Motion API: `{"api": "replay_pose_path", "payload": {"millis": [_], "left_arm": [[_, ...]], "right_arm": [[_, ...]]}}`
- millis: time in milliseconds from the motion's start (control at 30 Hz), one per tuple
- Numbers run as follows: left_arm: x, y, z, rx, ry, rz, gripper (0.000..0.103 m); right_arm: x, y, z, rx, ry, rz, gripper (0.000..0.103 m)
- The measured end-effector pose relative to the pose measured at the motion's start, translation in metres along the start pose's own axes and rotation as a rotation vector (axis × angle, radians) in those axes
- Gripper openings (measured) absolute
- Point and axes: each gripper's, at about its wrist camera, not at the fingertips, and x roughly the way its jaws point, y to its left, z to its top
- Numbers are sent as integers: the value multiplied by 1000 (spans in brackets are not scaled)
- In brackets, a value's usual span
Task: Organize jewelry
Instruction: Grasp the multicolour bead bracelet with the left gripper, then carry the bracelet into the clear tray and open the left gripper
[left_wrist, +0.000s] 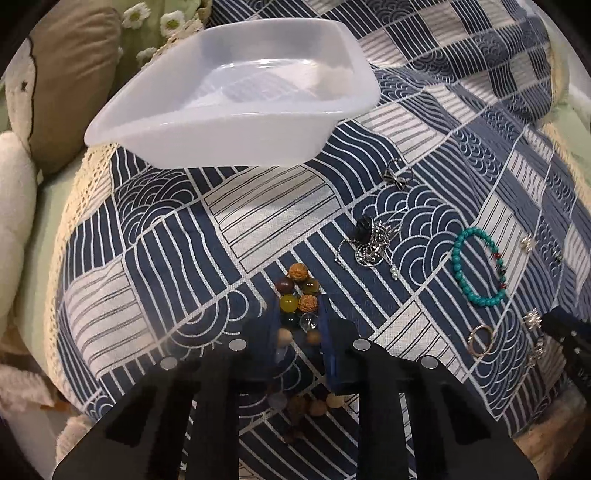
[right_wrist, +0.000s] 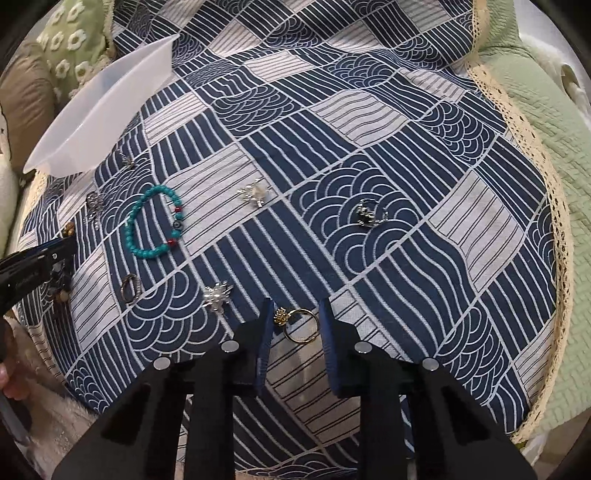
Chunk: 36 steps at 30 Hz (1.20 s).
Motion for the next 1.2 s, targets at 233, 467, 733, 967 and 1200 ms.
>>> {"api": "replay_pose_path", "payload": {"millis": [233,467,733,967,1200], "left_arm": [[-9,0,-4,8,-20,-46,19],[-37,1,-9,29,-89,-111,10],[-83,14,2,17,-179,-162,10],[-136,26,45,10,-285,-184,10],[-146,37,96,-18,-314,-176,10]], "right_arm": [[-8,-6,2,38,-32,77,25],[-17,-11,2,56,-58,111,25],[-39,-2,20,55,-89,146,2],[-61,18,48,1,-143,137,2],[-62,25,62,-22,-118,144,2]]}}
